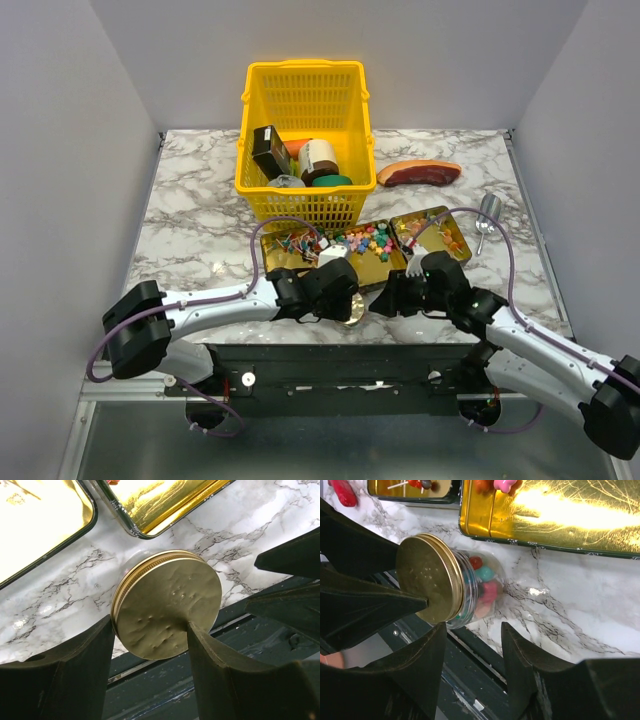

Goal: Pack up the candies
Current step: Close the bottle lid on the packing bottle.

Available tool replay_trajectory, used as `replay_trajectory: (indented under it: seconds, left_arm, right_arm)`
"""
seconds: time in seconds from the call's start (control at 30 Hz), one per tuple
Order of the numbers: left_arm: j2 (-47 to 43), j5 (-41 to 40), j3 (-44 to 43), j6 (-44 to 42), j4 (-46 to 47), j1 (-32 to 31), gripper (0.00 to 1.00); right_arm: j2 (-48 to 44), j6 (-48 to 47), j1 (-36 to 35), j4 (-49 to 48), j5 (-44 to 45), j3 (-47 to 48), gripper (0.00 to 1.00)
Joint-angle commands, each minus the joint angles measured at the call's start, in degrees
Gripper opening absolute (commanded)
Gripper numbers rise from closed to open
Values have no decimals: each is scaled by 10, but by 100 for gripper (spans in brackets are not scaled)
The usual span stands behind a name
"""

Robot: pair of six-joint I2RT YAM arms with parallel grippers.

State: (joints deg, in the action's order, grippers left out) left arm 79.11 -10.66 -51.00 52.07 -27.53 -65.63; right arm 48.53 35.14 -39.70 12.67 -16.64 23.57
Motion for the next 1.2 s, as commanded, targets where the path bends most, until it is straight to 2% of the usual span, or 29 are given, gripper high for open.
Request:
replay_trajectory:
  seconds: [0.0,0.67,0.9,1.17]
  left_arm:
    - [20,-20,-13,-3,-6,-9,64]
    - [-16,-45,-17,-7,-33,-21,70]
    - [-12,-28,-15,-14,-27,-24,71]
    - [-10,-36,-16,-23,-40,-28,77]
  right_arm:
    - [11,-10,-3,-24,-21,-1,54]
    - [45,-14,-4,-75,-47,11,54]
    - [66,-15,-5,-91,-47,14,54]
    - [82,-15,-4,-97,-44,20,54]
